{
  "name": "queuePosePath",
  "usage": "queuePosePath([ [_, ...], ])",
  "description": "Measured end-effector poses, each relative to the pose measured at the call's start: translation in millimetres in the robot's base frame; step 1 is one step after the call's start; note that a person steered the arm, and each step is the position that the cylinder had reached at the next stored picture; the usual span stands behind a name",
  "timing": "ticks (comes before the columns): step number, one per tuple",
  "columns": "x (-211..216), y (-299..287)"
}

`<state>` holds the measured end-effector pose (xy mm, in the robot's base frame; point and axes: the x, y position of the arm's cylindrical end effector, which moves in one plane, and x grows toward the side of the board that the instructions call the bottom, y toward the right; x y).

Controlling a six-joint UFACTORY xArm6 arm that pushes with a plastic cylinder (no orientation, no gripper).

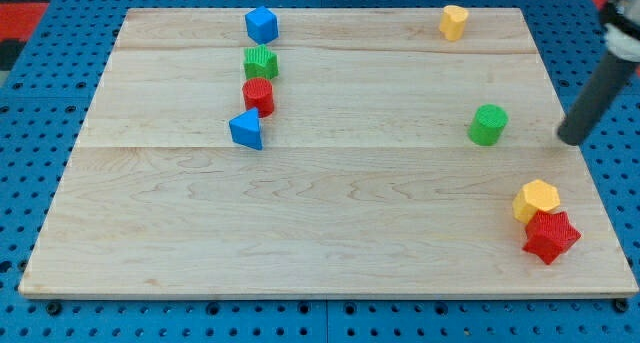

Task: Put the green circle parallel right to the blue triangle

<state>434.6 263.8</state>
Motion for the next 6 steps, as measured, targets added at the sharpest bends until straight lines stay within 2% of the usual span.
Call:
queuePosePath([
  [1,-3,-70],
  [2,-25,-54],
  [3,-28,-116],
  [6,-49,-182],
])
